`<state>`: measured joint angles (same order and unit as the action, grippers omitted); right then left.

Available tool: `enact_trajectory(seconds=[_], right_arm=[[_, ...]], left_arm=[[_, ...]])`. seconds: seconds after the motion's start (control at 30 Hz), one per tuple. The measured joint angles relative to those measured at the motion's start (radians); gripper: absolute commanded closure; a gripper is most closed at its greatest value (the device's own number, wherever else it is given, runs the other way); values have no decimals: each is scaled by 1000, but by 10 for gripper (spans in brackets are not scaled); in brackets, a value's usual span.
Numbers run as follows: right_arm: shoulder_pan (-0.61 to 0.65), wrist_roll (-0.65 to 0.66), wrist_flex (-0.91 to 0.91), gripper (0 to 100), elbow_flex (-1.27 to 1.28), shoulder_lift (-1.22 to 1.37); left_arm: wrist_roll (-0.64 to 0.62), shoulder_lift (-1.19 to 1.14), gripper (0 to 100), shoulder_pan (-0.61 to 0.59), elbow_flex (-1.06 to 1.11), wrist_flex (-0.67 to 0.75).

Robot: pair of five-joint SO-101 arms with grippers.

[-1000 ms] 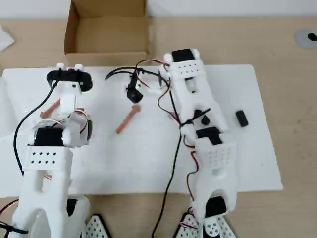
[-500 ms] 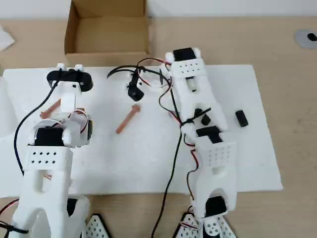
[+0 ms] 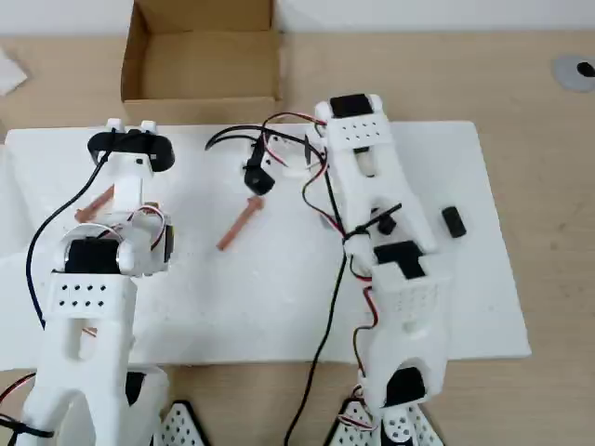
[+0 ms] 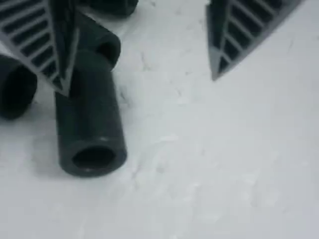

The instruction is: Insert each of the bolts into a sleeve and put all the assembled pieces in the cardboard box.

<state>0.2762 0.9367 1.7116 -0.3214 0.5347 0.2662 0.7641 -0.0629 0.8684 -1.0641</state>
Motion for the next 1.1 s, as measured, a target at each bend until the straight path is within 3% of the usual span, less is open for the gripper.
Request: enact_trajectory(seconds=[0.33,0.77,0.87,1.0,1.1], right_arm=[[-2,-3,-144,774,166,-18],[-2,-5,-164,776,166,6],[-2,-5,-164,832,166,6],[-6,-38,-186,991,160,12],[-9,-77,-210,984,157,15]], left_arm=[[2,0,989,0,0,0],[20,2,989,0,25,0],[20,2,989,0,25,0],[20,2,989,0,25,0],[20,2,989,0,25,0]])
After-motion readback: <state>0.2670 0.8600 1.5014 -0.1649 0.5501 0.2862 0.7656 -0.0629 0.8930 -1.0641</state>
